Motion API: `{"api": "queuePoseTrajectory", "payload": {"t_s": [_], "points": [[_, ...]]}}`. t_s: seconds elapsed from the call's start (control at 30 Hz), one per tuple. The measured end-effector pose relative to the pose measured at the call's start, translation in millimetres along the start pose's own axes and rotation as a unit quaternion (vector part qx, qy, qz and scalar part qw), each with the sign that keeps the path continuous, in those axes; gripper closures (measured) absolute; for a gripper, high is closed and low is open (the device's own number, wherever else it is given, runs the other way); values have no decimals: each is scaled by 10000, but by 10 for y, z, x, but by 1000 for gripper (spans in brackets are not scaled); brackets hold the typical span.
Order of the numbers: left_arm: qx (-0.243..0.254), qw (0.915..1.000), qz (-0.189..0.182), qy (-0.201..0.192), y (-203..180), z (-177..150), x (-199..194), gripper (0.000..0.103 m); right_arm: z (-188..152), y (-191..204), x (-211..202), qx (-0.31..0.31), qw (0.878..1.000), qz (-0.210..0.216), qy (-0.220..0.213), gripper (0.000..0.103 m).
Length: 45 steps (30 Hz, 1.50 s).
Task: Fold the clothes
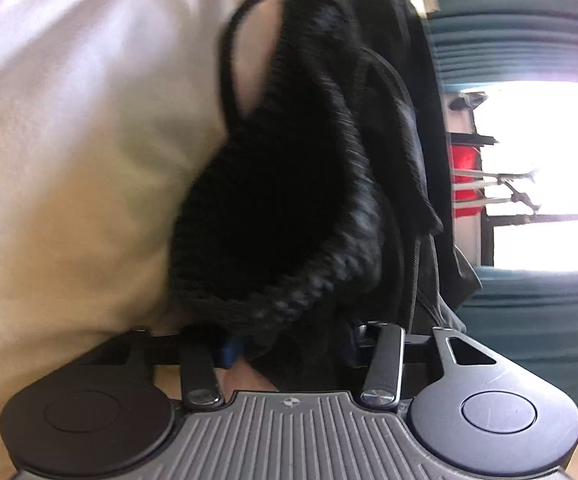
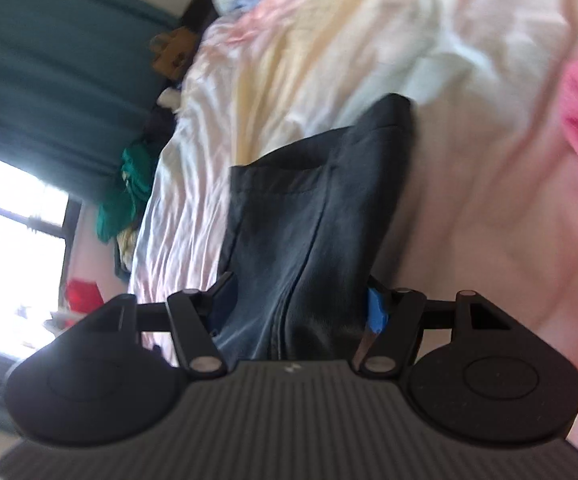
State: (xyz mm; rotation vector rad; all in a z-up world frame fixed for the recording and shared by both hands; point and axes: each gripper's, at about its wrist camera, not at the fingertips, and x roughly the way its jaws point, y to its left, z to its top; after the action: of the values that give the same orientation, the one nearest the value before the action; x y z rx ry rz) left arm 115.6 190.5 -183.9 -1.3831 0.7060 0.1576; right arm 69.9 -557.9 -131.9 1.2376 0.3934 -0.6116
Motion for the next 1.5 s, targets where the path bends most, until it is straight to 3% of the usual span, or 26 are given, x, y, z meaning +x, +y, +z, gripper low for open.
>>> {"api": "queuePoseTrajectory", "payload": {"t_s": [0.07, 0.13, 0.27, 0.33, 0.53, 0.67, 0.8, 0.93, 1.07, 1.2, 1.3, 1.4, 1.43, 1.47, 1.5], "points": [[-59, 9999, 9, 132, -33, 66, -8, 68, -24, 47, 47, -232, 9997, -56, -31, 49], [239, 9996, 36, 113, -162, 121, -93, 77, -48, 94, 94, -463, 9988, -112, -61, 79], [1105, 9937, 110, -113, -575, 207, -421, 86, -76, 126, 130, -601, 9978, -132, -230, 83], [1264, 9913, 120, -331, -748, 302, -666, 88, -58, 133, 93, -520, 9976, 39, -446, 85], [1430, 9872, 151, -695, -1053, 552, -1495, 90, 23, 265, -79, -825, 9898, 366, -1099, 91], [1432, 9868, 319, -689, -1062, 714, -1729, 90, 96, 199, -172, -562, 9896, 406, -1261, 93], [1269, 9881, 688, -539, -587, 928, -2205, 91, 143, 41, -284, -264, 9906, 99, -1341, 96], [1067, 9880, 1073, -307, -90, 980, -2213, 90, 189, -178, -302, 84, 9931, -395, -1101, 97], [988, 9882, 1138, -262, 109, 1026, -2143, 89, 209, -293, -267, 248, 9942, -465, -937, 97], [1420, 9828, 1164, -221, 103, 1016, -2161, 83, 171, -174, -263, -195, 9926, -668, -993, 97], [2037, 9681, 1435, -277, -13, 939, -2172, 69, 146, -87, -252, -450, 9901, -859, -1019, 95], [2830, 9392, 1885, -484, -165, 824, -2266, 33, 147, -1, -288, -543, 9866, -1059, -1114, 88], [3067, 9280, 2018, -638, -222, 780, -2329, 23, 145, 41, -314, -601, 9849, -1117, -1177, 76], [3275, 9180, 2085, -808, -260, 740, -2322, 21, 141, 94, -354, -682, 9827, -1149, -1279, 66], [3454, 9086, 2140, -967, -304, 701, -2359, 19, 133, 152, -402, -778, 9805, -1135, -1402, 43]]}}
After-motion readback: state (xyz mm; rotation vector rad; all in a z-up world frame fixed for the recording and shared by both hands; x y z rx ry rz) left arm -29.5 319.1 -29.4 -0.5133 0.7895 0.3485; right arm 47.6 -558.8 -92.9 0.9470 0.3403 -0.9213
